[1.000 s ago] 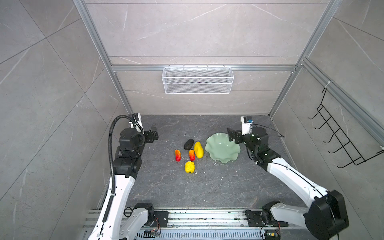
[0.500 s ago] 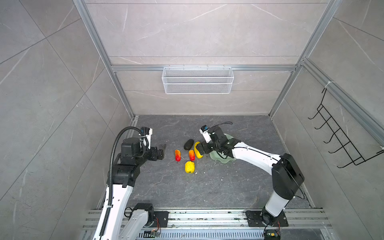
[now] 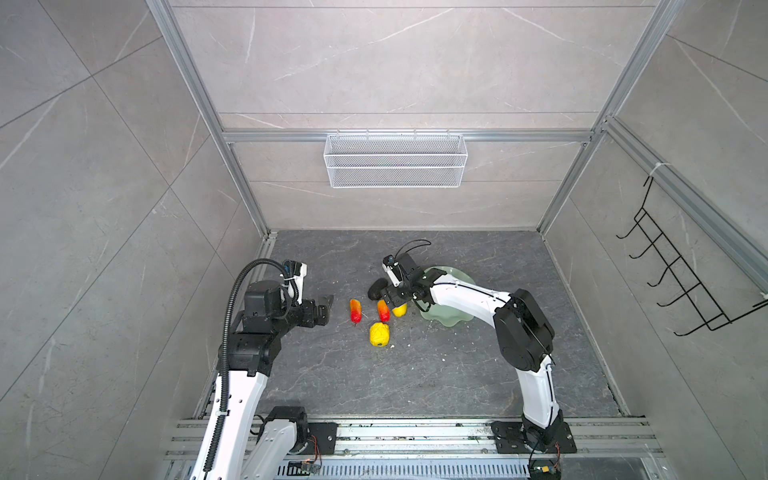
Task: Place and organize the fake fruits in the fruit bowl
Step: 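Reach the right gripper to the yellow banana and close on it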
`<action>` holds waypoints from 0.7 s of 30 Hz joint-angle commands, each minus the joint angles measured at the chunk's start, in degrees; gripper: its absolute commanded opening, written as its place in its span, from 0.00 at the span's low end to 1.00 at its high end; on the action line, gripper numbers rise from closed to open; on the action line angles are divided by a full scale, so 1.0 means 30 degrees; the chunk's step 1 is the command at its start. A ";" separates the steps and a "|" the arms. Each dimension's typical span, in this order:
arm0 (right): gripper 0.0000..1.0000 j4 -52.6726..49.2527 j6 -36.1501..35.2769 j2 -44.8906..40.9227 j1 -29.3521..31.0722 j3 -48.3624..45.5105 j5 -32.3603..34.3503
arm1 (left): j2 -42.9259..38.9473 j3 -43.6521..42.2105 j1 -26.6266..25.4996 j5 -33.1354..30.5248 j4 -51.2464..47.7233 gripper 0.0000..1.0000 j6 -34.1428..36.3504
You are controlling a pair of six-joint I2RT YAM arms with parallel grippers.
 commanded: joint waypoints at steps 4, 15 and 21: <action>0.80 -0.1444 0.0143 0.1592 0.0145 0.2591 0.0673 | -0.0158 0.0153 0.0077 0.0451 0.0569 1.00 0.0251; 0.73 -0.2898 0.0554 0.3511 0.0145 0.4675 0.1786 | -0.0421 0.0136 0.0079 0.0308 0.0625 1.00 0.0268; 0.68 -0.3004 0.0828 0.4014 0.0147 0.4935 0.1496 | -0.0538 0.0052 0.0083 0.0308 0.0655 1.00 0.0272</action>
